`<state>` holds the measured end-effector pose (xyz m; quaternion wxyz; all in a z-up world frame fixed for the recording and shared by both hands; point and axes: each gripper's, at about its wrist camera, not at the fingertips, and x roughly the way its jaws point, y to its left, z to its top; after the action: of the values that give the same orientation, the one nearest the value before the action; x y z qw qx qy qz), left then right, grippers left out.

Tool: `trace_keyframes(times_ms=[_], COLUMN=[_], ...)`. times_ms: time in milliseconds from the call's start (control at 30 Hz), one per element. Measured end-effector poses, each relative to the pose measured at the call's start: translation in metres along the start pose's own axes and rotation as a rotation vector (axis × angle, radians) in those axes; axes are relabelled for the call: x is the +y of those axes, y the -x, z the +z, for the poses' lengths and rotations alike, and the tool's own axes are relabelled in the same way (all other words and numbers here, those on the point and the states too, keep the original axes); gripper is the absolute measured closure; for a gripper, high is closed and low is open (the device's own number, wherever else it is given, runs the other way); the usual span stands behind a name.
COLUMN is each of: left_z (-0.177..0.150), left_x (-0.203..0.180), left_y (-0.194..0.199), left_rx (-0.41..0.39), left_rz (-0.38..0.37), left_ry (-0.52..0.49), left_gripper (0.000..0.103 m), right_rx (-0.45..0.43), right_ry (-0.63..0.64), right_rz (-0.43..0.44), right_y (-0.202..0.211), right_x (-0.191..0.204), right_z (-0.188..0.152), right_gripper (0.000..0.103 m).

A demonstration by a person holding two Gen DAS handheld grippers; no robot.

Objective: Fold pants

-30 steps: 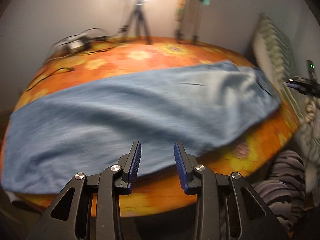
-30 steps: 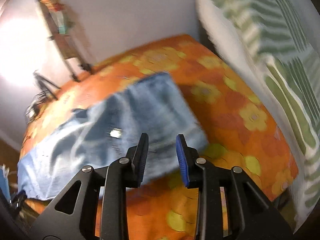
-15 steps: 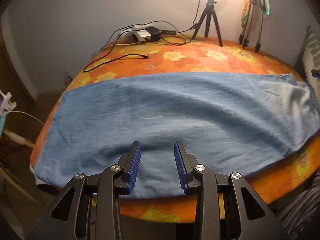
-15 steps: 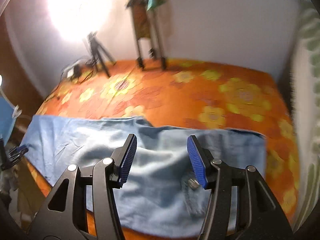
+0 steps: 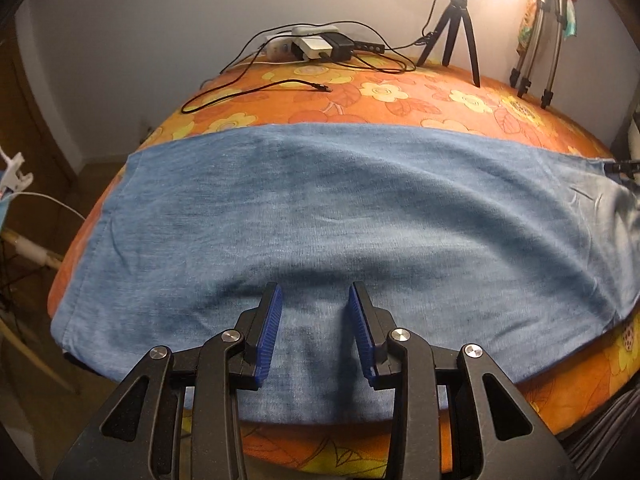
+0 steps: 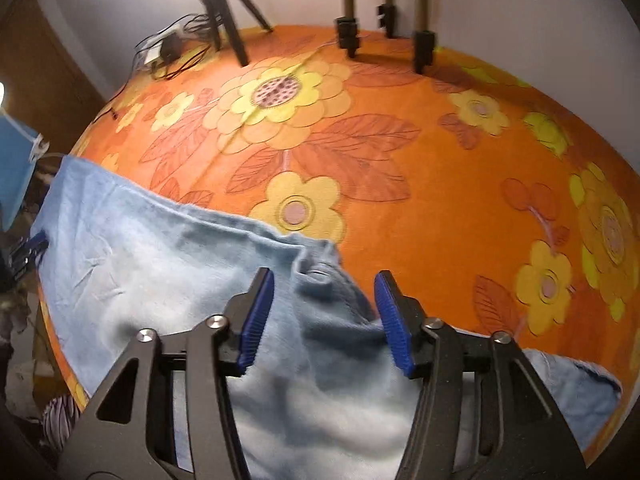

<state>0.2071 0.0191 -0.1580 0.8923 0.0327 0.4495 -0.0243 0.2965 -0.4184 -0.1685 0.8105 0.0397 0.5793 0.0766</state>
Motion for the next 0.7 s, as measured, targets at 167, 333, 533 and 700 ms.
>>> trace_keyframes(times_ms=[167,333,533,700], left_z=[0.000,0.000,0.001,0.000], left_x=[0.000,0.000,-0.001,-0.001], left_y=[0.000,-0.001,-0.002,-0.002], left_rx=[-0.009,-0.008,-0.002,-0.014], left_rz=[-0.002,-0.002,0.001,-0.006], left_ry=[0.008,0.004,-0.014,0.008], left_gripper=[0.069,0.069,0.069,0.069], right_rx=[-0.071,-0.079,-0.176,-0.263], right_ry=[0.032,0.040,-0.137,-0.316], right_rz=[-0.038,-0.101,-0.122,-0.219], right_y=[0.017,0.010,0.052,0.112], right_x=[0.003,-0.005,-0.050,-0.115], right_z=[0.013,0.038,0.026,-0.041], right_gripper=[0.089,0.090,0.067,0.044])
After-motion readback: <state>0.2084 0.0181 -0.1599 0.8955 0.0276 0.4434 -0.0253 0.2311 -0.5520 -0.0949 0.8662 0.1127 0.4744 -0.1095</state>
